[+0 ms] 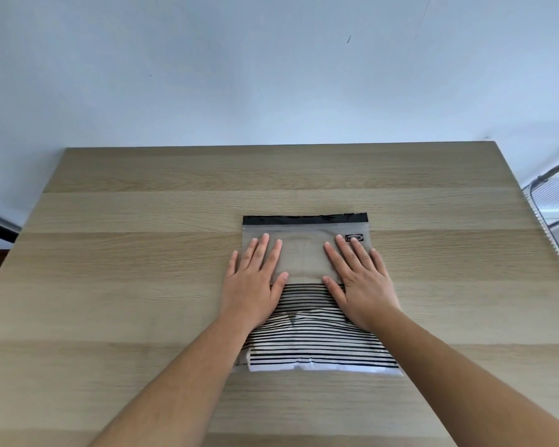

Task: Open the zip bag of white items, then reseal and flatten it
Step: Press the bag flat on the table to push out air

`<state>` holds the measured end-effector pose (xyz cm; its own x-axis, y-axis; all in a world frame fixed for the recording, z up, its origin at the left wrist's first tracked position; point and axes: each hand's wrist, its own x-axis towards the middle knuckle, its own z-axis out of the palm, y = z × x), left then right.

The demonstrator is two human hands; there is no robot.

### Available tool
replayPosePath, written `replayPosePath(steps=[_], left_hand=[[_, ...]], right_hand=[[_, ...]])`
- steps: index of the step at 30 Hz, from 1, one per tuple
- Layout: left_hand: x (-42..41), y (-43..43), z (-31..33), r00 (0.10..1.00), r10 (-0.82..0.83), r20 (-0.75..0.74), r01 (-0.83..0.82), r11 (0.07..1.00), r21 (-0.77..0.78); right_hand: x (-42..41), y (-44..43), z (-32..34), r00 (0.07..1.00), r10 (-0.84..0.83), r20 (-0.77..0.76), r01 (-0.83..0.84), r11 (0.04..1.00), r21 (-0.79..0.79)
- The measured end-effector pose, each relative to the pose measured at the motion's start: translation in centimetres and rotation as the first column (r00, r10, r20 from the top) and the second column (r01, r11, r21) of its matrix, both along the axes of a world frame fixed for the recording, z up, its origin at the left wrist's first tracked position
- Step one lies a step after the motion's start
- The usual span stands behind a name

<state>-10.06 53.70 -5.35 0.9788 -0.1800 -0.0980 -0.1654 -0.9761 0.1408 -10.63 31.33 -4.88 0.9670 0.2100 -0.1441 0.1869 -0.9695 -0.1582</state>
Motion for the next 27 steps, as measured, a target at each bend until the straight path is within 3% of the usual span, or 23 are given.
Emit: replayPosePath(steps=[6, 10, 14, 18, 22, 27], left_hand=[[-0.4, 3.6, 0.4, 0.995, 0.09, -0.029, -0.089, 0.995, 0.032], [0.3, 3.4, 1.4, 0.989, 0.147, 0.009, -0.147, 0.989, -0.02], [2.0, 0.1, 2.3, 0.998, 0.046, 0.036, -0.043, 0.996, -0.08], [2.6, -1.8, 1.6, 0.998, -0.062, -0.029, 0.061, 0.998, -0.034], [2.3, -1.4, 0.8, 0.996, -0.081, -0.029, 0.08, 0.996, -0.027], [2.2, -1.4, 0.5, 0.997, -0.073, -0.002, 0.073, 0.997, -0.027]], right_hand=[[-0.9, -4.0, 0.6, 0.987, -0.157, -0.025, 0.158, 0.987, 0.013], [0.4, -3.4, 2.5, 0.955, -0.292, -0.043, 0.295, 0.938, 0.181], [2.7, 1.1, 3.8, 0.99, -0.144, 0.001, 0.14, 0.963, 0.23], [3.5, 4.6, 2.6, 0.998, 0.025, -0.049, -0.018, 0.991, 0.132], [3.1, 4.4, 0.5, 0.997, 0.073, -0.036, -0.072, 0.997, 0.025], [3.1, 4.4, 0.1, 0.997, 0.076, -0.02, -0.076, 0.997, 0.006]])
